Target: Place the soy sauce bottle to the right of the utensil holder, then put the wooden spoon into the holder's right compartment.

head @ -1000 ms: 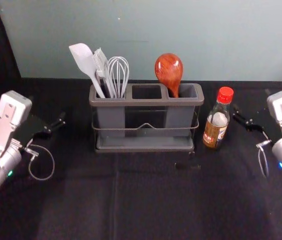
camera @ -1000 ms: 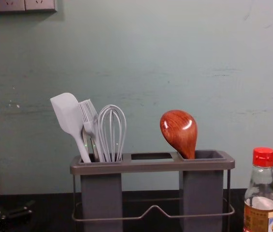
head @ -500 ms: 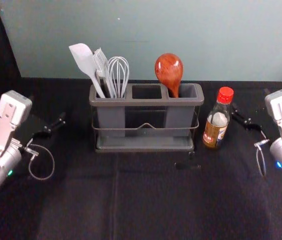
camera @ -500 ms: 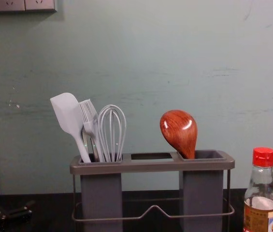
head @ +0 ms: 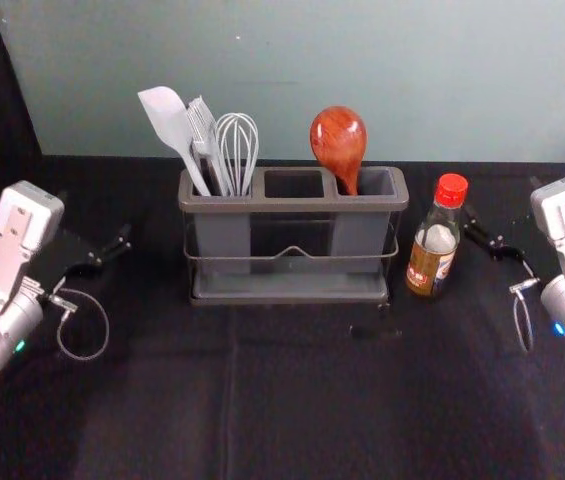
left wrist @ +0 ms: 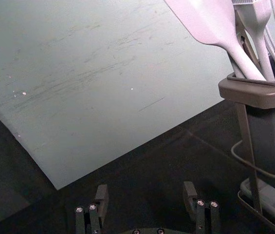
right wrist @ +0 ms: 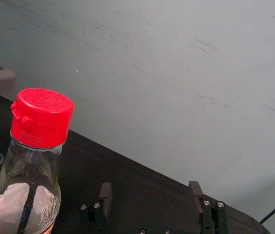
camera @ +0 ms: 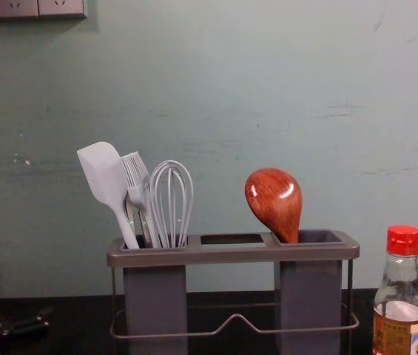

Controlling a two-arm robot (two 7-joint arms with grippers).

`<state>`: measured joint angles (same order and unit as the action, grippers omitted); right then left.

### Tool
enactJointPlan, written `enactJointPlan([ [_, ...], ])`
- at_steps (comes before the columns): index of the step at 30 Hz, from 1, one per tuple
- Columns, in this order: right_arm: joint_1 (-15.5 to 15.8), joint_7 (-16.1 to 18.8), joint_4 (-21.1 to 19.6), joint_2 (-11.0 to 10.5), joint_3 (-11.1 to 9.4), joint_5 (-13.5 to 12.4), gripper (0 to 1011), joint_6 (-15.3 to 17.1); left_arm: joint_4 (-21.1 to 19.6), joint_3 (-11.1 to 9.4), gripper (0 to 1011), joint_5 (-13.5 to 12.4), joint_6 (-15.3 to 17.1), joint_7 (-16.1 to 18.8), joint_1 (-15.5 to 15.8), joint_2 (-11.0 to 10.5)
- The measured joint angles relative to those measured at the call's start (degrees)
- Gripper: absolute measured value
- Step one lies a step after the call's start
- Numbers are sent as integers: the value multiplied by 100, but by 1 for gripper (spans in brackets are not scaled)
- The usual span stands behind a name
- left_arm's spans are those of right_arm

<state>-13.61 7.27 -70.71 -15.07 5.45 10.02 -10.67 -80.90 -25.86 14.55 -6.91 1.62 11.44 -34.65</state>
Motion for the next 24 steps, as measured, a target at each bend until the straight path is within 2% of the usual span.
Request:
enactJointPlan([
  [24, -1, 1, 5, -3, 0, 0, 1003, 0, 0, 0, 1005, 0, 0, 0, 0, 0],
])
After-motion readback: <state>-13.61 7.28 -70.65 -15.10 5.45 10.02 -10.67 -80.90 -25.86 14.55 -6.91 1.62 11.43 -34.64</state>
